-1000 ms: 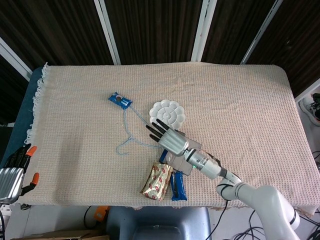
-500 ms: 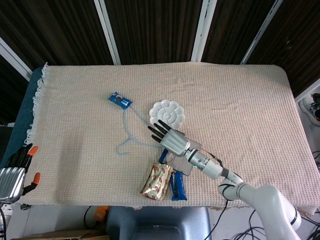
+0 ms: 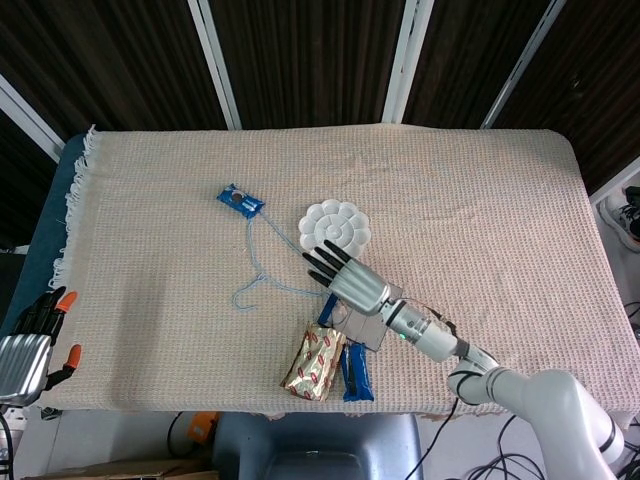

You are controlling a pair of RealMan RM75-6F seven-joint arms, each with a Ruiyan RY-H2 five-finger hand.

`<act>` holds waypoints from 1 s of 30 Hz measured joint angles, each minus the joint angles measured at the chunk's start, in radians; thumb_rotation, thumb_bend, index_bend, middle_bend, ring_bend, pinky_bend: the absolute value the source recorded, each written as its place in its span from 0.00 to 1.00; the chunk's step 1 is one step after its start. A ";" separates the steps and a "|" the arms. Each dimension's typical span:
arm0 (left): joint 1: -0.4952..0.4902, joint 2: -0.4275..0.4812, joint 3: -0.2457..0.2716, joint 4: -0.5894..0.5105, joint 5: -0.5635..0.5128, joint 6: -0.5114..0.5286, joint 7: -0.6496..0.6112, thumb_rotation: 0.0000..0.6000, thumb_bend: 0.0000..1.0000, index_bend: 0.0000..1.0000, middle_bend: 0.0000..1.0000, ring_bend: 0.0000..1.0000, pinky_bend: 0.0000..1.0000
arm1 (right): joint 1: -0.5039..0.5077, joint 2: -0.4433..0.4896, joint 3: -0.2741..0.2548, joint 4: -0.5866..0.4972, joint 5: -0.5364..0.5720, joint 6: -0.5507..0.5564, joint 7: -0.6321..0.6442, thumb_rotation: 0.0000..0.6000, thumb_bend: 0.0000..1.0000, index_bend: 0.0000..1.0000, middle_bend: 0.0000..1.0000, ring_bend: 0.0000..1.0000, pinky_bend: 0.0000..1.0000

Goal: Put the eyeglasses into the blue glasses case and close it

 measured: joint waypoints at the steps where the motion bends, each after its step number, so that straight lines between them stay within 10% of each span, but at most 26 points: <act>1: 0.001 0.000 0.001 -0.001 0.001 0.002 0.001 1.00 0.43 0.00 0.00 0.01 0.15 | -0.009 0.015 -0.006 -0.018 -0.003 0.010 0.002 1.00 0.18 0.32 0.00 0.00 0.00; 11: 0.003 -0.005 0.000 -0.005 0.001 0.008 0.015 1.00 0.43 0.00 0.00 0.01 0.15 | -0.125 0.130 -0.113 -0.109 -0.064 0.114 0.088 1.00 0.19 0.52 0.00 0.00 0.00; 30: 0.002 -0.002 -0.002 -0.002 -0.002 0.005 0.007 1.00 0.43 0.00 0.00 0.01 0.15 | -0.176 0.024 -0.161 0.186 -0.133 0.192 0.291 1.00 0.30 0.57 0.00 0.00 0.00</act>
